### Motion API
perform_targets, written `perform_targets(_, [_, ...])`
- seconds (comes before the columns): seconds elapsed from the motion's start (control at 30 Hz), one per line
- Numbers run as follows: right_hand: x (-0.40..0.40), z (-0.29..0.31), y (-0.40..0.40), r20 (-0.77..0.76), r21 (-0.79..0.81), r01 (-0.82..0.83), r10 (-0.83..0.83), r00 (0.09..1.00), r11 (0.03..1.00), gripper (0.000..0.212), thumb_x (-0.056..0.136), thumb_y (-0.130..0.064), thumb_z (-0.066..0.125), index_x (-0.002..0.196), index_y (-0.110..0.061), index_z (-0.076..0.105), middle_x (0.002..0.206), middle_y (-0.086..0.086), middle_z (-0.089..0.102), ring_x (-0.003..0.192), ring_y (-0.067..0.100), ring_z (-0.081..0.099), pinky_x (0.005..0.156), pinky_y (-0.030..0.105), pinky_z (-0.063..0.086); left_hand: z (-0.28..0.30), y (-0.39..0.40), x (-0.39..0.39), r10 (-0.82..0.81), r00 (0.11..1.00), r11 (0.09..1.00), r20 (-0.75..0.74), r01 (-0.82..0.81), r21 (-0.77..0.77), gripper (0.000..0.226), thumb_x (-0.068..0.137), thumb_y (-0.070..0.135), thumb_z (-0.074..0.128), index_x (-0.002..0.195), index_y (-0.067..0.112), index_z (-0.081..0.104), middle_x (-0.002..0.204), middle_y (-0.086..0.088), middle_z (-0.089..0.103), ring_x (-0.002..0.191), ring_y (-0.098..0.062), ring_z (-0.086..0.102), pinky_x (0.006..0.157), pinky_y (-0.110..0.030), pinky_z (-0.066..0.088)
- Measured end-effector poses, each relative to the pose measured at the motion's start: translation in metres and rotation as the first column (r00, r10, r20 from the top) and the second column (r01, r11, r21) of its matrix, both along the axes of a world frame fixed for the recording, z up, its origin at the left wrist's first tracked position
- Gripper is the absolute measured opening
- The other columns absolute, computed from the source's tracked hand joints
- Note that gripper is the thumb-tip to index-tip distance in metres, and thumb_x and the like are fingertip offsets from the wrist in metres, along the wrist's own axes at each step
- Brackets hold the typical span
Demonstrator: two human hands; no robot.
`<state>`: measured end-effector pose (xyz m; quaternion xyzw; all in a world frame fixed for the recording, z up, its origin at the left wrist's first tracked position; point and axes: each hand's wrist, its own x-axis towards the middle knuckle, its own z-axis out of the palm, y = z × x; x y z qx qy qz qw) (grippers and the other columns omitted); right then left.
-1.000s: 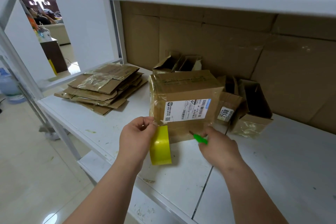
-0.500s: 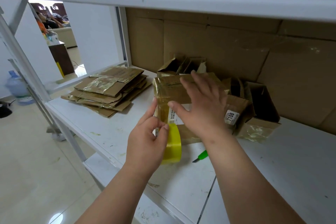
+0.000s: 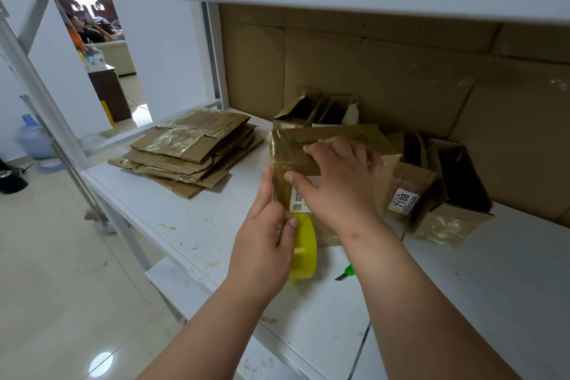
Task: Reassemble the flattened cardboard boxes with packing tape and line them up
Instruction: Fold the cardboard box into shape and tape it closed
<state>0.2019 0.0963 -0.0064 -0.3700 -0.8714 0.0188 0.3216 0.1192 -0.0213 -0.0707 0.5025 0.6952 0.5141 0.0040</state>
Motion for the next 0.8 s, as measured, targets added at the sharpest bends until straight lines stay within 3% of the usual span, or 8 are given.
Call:
perform_targets(0.1, [0.002,-0.002,0.002,-0.095,-0.075,-0.148,0.141,0.985,0.986,0.044,0.095,-0.040,0.052,0.138,-0.032,0.052,0.147,-0.008,0.044,0.144,0.017,0.024,0.121,0.042,0.006,0.002,-0.002,0.002,0.016,0.992,0.993,0.123,-0.030,0.116,0.020,0.093,0.009,0.065,0.076,0.019,0.057,0.159,0.024,0.018,0.141,0.007,0.029,0.103,-0.012,0.034])
perform_targets(0.2, [0.012,-0.017,-0.011,-0.423,0.015,-0.104,0.100,0.900,0.994,0.038,0.087,-0.021,0.057,0.124,-0.017,0.064,0.132,0.004,0.055,0.128,0.027,0.044,0.107,0.033,0.031,0.007,-0.003,0.001,0.012,0.974,0.984,0.226,-0.052,0.172,0.019,0.092,0.010,0.066,0.077,0.021,0.061,0.139,0.031,0.028,0.127,0.012,0.038,0.097,-0.029,0.045])
perform_targets(0.27, [0.019,-0.034,-0.022,-0.533,0.014,-0.008,0.015,0.846,1.000,0.025,0.082,-0.024,0.058,0.102,-0.013,0.068,0.106,0.004,0.061,0.102,0.024,0.056,0.089,0.034,0.042,0.014,-0.004,0.002,0.021,0.949,0.982,0.314,-0.079,0.173,0.020,0.091,0.010,0.066,0.077,0.023,0.062,0.127,0.022,0.033,0.116,0.017,0.042,0.088,-0.020,0.047])
perform_targets(0.33, [0.025,-0.046,-0.034,-0.570,-0.156,-0.154,0.038,0.820,0.976,0.023,0.081,-0.037,0.056,0.092,-0.019,0.065,0.093,-0.004,0.063,0.088,0.015,0.059,0.077,0.036,0.050,0.020,-0.005,0.005,0.041,0.935,0.979,0.352,-0.107,0.171,0.022,0.091,0.011,0.066,0.076,0.026,0.062,0.115,0.016,0.040,0.108,0.015,0.044,0.082,-0.009,0.043])
perform_targets(0.4, [0.030,-0.050,-0.047,-0.586,-0.360,-0.358,0.090,0.806,0.862,0.023,0.080,-0.046,0.061,0.092,-0.028,0.063,0.089,-0.012,0.064,0.084,0.006,0.060,0.073,0.024,0.049,0.023,-0.005,0.008,0.047,0.936,0.979,0.349,-0.113,0.172,0.025,0.091,0.012,0.067,0.076,0.031,0.061,0.103,0.012,0.050,0.099,0.011,0.050,0.076,-0.002,0.037])
perform_targets(0.47, [0.035,-0.051,-0.056,-0.587,-0.489,-0.454,0.104,0.803,0.745,0.021,0.080,-0.039,0.073,0.097,-0.033,0.063,0.089,-0.018,0.068,0.085,0.000,0.063,0.073,0.015,0.048,0.023,-0.005,0.011,0.023,0.933,0.980,0.359,-0.092,0.176,0.027,0.090,0.013,0.067,0.075,0.034,0.062,0.093,0.010,0.057,0.093,0.002,0.055,0.075,-0.006,0.038])
perform_targets(0.63, [0.046,-0.049,-0.062,-0.673,-0.580,-0.503,-0.028,0.739,0.640,0.052,0.085,-0.011,0.070,0.121,-0.038,0.044,0.097,-0.002,0.075,0.089,0.015,0.071,0.078,0.035,0.057,0.024,-0.005,0.021,-0.077,0.906,0.982,0.415,-0.002,0.187,0.030,0.087,0.011,0.072,0.070,0.036,0.067,0.086,0.015,0.061,0.088,-0.004,0.060,0.077,-0.018,0.045])
perform_targets(0.8, [0.061,-0.041,-0.072,-0.726,-0.580,-0.505,-0.124,0.676,0.639,0.027,0.081,-0.028,0.065,0.108,-0.029,0.061,0.096,-0.003,0.075,0.095,0.016,0.069,0.089,0.040,0.053,0.023,-0.007,0.034,-0.171,0.899,0.979,0.403,0.110,0.170,0.020,0.091,0.014,0.067,0.078,0.030,0.067,0.086,0.006,0.064,0.084,-0.007,0.061,0.076,-0.025,0.046])
